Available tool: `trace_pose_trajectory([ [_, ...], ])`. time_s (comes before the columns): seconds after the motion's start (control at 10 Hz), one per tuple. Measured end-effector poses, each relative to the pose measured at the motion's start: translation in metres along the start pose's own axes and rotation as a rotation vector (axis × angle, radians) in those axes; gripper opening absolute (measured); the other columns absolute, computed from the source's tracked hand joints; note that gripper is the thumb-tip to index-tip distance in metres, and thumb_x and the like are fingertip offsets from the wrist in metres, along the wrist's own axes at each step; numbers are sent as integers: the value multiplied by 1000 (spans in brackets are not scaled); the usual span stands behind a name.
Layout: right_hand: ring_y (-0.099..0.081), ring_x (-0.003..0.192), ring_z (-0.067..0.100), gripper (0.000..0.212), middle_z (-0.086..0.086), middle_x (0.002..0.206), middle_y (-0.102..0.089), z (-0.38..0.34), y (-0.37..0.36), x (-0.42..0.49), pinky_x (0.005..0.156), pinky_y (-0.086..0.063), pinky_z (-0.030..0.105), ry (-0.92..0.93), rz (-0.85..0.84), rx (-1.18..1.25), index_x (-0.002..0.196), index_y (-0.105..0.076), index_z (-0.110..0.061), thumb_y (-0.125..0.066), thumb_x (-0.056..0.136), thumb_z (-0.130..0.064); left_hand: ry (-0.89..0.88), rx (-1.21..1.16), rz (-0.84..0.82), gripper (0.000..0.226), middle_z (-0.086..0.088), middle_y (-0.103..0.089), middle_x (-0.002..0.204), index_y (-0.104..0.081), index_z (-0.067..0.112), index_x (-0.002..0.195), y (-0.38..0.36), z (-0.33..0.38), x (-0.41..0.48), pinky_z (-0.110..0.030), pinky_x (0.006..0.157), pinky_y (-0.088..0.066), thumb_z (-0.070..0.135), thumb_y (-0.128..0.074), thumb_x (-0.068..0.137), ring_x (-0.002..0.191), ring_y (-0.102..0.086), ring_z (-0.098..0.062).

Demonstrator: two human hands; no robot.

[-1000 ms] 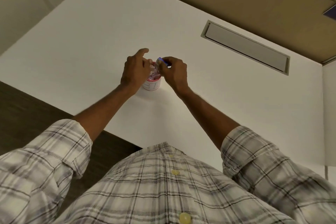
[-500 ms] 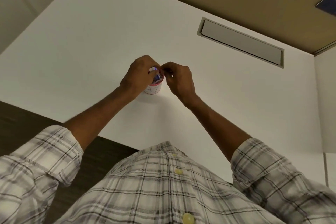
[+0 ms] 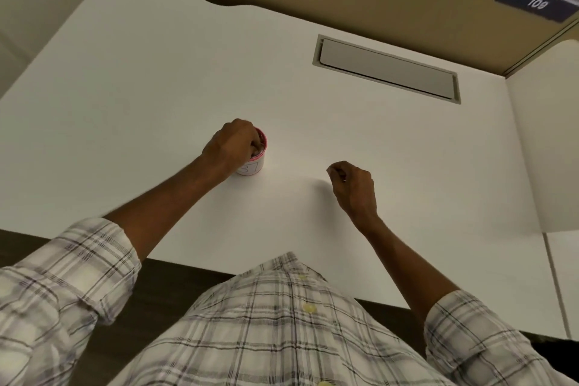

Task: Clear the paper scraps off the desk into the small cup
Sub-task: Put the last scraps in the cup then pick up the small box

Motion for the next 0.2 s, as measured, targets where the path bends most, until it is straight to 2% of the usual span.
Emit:
trace_pose_trajectory([
  [0.1,-71,99,15,28,-6,111,-76,29,14,-4,82,-51,26,-36,28,-44,113,-72,-22,-56,101,-43,-16,-73,119,21,-4,-74,100,-77,14,98,15,8,-5,-33,78,-54,18,-58,90,94,-69,-25],
  [0.2,-61,127,21,44,0,137,-66,52,25,-6,106,-46,31,-52,7,-73,134,-63,-16,-50,104,-46,13,-199,408,21,0,-76,93,-74,19,98,45,27,-21,-32,78,-55,23,-54,93,87,-69,-23],
])
Point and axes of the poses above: each hand's wrist, its own x-axis towards the middle knuckle, its own y-axis out of the back of the hand, z = x × y, the point moved 7 cm from there along x, towards the middle knuckle
